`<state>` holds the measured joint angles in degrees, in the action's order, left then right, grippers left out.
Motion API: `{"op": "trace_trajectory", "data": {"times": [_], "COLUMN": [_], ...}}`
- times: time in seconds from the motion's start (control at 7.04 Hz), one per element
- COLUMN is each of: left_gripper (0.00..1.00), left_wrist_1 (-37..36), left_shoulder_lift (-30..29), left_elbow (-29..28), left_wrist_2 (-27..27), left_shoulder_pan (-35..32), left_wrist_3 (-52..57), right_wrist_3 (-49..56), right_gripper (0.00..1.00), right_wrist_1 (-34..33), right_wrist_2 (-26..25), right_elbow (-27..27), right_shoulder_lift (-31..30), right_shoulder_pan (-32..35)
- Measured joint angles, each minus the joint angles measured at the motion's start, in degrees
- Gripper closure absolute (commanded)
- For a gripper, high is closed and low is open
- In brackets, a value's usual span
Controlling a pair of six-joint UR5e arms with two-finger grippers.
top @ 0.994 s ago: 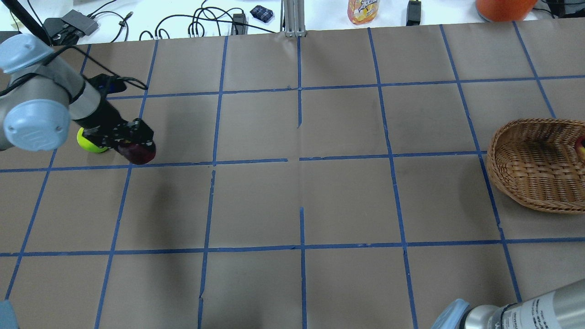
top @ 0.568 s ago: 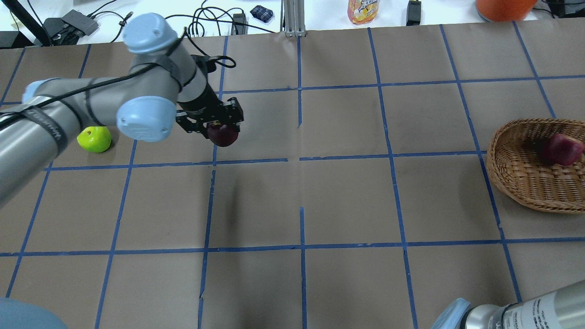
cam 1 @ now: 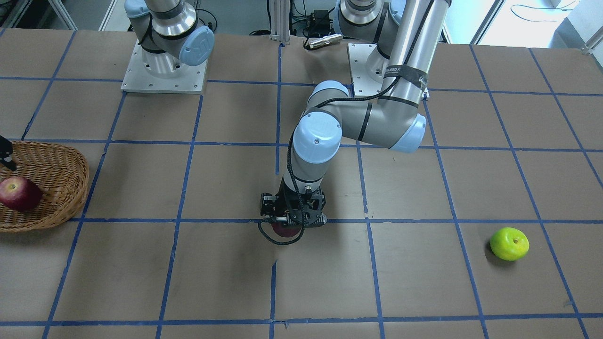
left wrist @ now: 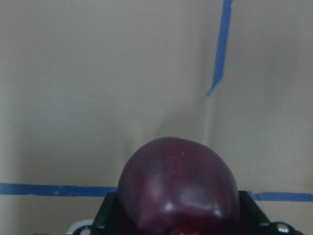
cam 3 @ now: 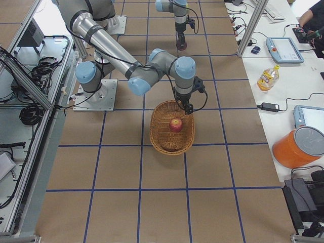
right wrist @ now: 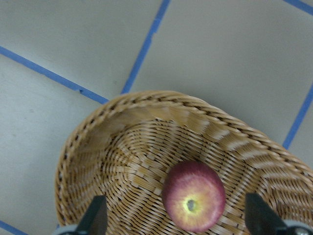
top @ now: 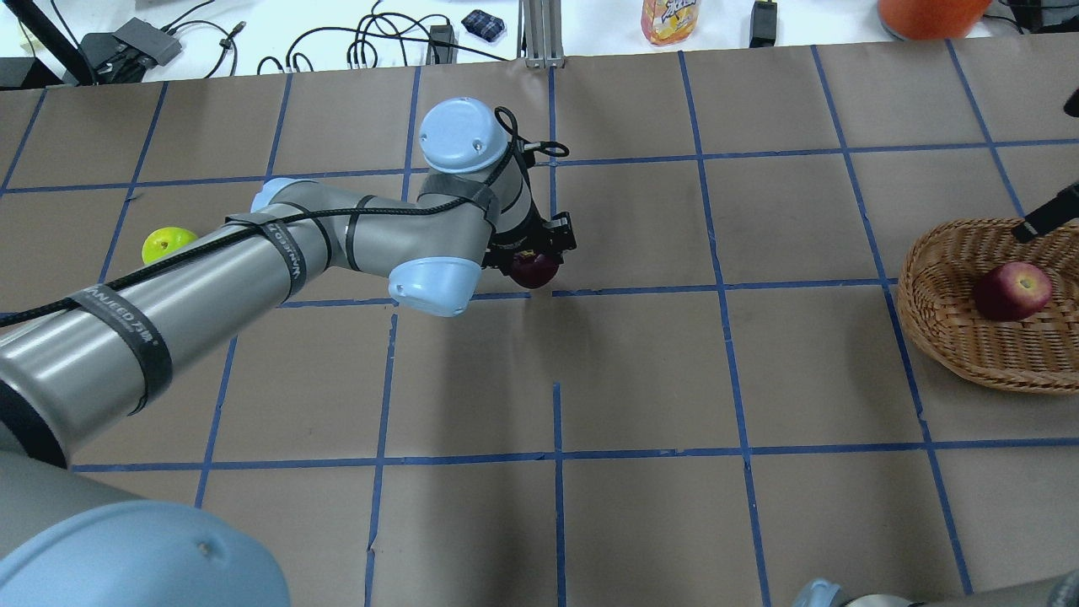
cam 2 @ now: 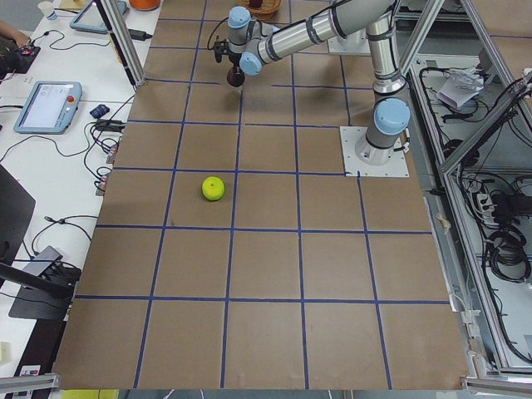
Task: Put all apples into basket
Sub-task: 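Carry the dark apple to the table center with the left gripper and release, then grasp the dark apple with the right gripper while the left grasps the green apple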
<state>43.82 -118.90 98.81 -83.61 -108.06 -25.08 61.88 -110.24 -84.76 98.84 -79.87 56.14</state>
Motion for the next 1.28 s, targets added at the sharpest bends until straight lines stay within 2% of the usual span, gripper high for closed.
{"op": "trace_trajectory", "data": {"times": [0.28, 0.57, 0.85, 0.99, 1.28], "left_gripper": [0.00, 0.00, 0.00, 0.00, 0.00], "left_wrist_1": [-2.5, -1.2, 9.5, 14.6, 17.8], "left_shoulder_lift": [-1.0, 2.2, 8.7, 11.1, 11.2], "left_elbow": [0.0, -0.2, -1.6, -1.7, -1.3], "left_wrist_2": [0.0, -0.3, -0.8, -2.4, -7.7], "left_shoulder_pan": [-0.6, 3.5, 15.6, 22.4, 36.0], "left_wrist_3": [-3.0, 0.2, 14.1, 22.2, 38.4], "right_wrist_3": [-12.2, -28.9, -45.1, -54.3, -69.0], "right_gripper": [0.00, 0.00, 0.00, 0.00, 0.00], "right_wrist_1": [0.7, 0.5, -2.4, -6.0, -13.4], "right_wrist_2": [-1.1, -0.8, -0.2, -0.2, -1.5], "right_elbow": [0.1, 0.9, 1.5, 1.3, -0.8], "right_shoulder_lift": [-0.9, -0.6, 1.2, 3.1, 8.5], "right_shoulder_pan": [9.5, 18.9, 27.9, 33.1, 43.6]}}
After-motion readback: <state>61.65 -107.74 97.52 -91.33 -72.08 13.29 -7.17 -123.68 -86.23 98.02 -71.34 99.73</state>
